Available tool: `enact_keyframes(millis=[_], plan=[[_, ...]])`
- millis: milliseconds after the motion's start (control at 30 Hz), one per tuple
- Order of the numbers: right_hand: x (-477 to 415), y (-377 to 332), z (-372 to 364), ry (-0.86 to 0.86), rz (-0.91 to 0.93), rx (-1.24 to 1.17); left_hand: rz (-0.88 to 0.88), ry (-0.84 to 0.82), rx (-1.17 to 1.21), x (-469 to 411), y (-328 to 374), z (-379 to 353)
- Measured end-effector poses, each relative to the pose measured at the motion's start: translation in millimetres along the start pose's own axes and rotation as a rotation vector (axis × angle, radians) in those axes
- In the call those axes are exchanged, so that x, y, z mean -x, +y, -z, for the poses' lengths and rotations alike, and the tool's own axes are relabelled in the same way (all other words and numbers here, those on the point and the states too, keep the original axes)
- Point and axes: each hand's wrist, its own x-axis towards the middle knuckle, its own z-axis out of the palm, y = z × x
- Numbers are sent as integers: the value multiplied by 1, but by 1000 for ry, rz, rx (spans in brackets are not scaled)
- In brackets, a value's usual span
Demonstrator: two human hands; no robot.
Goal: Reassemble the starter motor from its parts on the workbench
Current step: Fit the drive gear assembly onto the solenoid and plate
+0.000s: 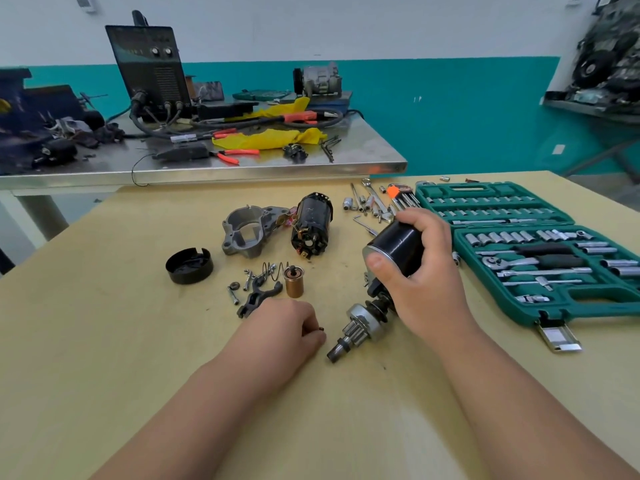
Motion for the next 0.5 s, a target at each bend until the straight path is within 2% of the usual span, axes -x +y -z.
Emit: enact_keyframes(millis=[167, 333, 433, 500], plan=[[0, 0, 0, -10, -12, -8, 21, -10, -87, -11, 14, -1], [1, 0, 1, -27, -16, -31, -98, -17, -127, -11, 15, 3], [1, 2, 2, -32, -18, -29, -139, 57, 139, 5, 5, 4], [1, 2, 2, -36, -17, -38, -120, 122, 602, 16, 6, 3]])
